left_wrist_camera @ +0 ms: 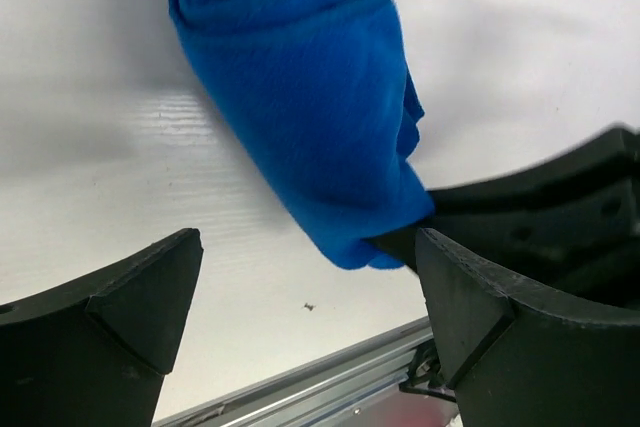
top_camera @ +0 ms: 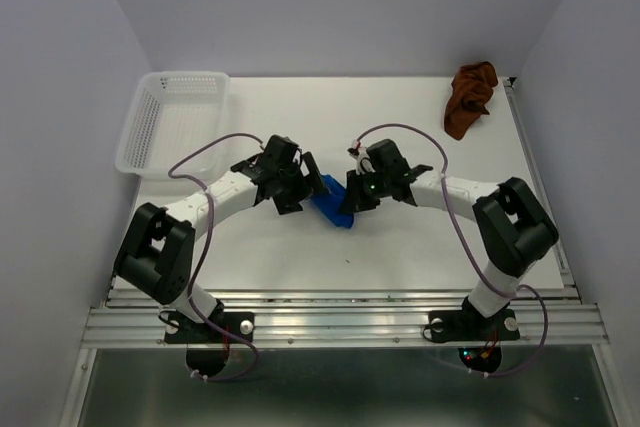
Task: Roll the towels
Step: Roll the towel, then place the rolled towel into the container
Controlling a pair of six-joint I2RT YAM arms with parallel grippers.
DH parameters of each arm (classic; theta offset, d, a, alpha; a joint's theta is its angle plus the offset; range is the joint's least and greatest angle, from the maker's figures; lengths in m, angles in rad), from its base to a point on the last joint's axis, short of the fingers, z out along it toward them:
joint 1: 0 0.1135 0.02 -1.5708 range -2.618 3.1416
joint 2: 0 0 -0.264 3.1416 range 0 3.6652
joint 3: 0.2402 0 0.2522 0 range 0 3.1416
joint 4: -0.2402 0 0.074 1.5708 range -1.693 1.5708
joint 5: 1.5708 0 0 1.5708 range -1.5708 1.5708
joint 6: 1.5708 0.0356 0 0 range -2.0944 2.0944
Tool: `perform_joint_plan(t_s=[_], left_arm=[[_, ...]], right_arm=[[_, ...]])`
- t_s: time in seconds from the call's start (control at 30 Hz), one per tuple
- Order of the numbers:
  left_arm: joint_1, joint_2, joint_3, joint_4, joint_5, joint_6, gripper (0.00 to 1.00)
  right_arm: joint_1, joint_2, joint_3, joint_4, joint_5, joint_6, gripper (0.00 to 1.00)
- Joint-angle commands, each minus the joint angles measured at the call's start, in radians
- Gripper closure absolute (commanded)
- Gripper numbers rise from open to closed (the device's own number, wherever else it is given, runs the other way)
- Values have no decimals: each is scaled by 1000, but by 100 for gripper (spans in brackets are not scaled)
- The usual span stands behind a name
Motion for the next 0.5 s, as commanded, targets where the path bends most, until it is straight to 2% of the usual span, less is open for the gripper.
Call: perform_joint_plan(t_s=[0.0,0.03,0.13,0.47], left_arm=[[1,-69,-56,53,24,20,1],[1,-76,-63,59,23,25,1],[0,-75,-94,79,28,38,1],[0,69,-59,215,83,32,2]], right_arm=[[-95,85,77,-16,-372,89,99],[-118,122,87,-10,-479,123,99],[-174,170,126,-13,-569,171,99],[-258,297,177,-22,-649,252,99]])
